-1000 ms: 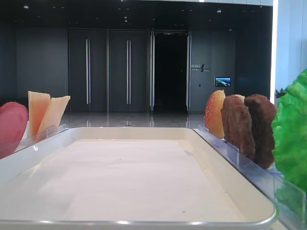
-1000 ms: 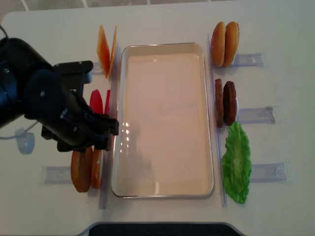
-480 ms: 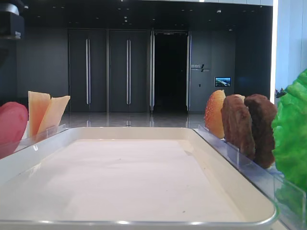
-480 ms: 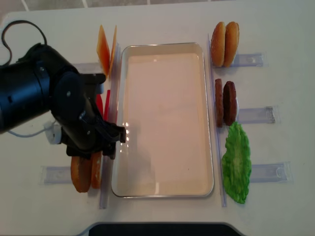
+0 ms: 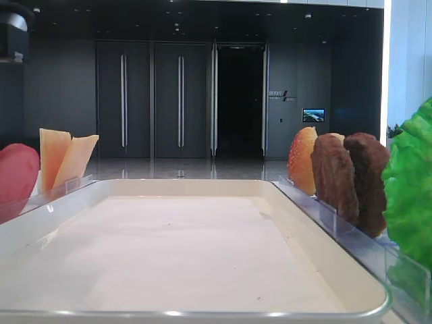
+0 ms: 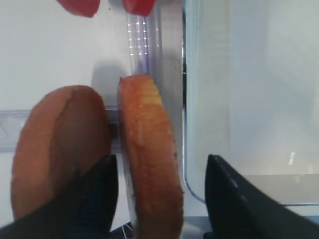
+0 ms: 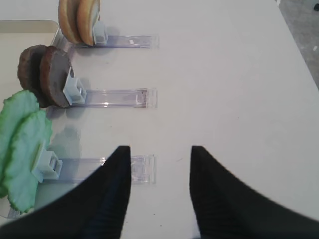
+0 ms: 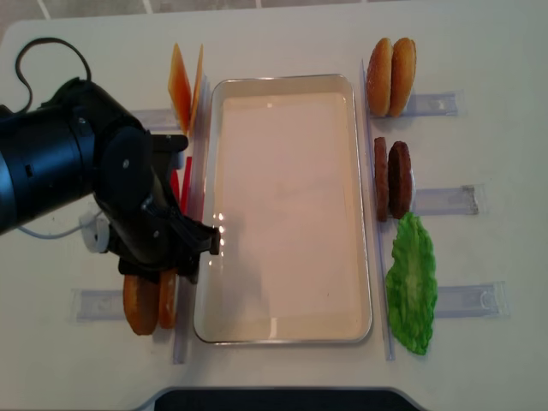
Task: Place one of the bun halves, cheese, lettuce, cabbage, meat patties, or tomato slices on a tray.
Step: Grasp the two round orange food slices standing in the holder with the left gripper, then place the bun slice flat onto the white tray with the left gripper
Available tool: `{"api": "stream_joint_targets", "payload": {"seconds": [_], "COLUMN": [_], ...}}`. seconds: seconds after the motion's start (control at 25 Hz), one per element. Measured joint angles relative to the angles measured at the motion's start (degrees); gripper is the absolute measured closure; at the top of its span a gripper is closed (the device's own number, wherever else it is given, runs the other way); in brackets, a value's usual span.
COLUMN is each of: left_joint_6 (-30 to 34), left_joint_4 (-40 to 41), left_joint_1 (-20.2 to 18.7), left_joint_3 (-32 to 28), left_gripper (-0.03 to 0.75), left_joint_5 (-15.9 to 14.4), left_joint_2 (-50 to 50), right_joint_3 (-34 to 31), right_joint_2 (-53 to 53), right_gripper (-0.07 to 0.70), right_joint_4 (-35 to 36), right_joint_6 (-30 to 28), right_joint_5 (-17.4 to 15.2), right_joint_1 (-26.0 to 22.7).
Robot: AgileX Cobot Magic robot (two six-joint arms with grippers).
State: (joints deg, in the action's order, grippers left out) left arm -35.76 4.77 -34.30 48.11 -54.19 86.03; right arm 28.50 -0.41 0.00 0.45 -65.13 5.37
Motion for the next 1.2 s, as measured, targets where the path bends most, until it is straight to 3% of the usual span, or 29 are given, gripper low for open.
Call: {"api": "stream_joint_targets", "payload": {"seconds": [0.2,0.32,0.56,0.96,1.2], "left_joint_6": [0.3,0.3,1.0,1.9,1.9], "left_joint_4": [0.0,0.6,0.6,0.3,2.1], "left_joint_1": [0.0,0.0,0.0,0.0,0.0], "left_joint_3": [0.1,0.1,1.0,11.5,14.1], "left_gripper": [0.505,0.581,0.584,0.586,0.586], "left_joint_5": [-1.7,-2.3,-4.3,-14.7,-15.6], "left_joint_2": [0.0,0.0,-0.2,-8.2,-11.4], "right_joint_3": [0.0,0.0,0.0,0.0,0.0], "right_joint_2": [0.0,0.0,0.0,0.0,0.0], "right_gripper": [0.328,0.328,0.328,0.328,0.328], "right_joint_4": [0.0,0.0,0.0,0.0,0.0], "right_joint_6": [0.0,0.0,0.0,0.0,0.0], "right_joint_5": [0.0,0.0,0.0,0.0,0.0], "right_joint_1": [0.0,0.0,0.0,0.0,0.0]}}
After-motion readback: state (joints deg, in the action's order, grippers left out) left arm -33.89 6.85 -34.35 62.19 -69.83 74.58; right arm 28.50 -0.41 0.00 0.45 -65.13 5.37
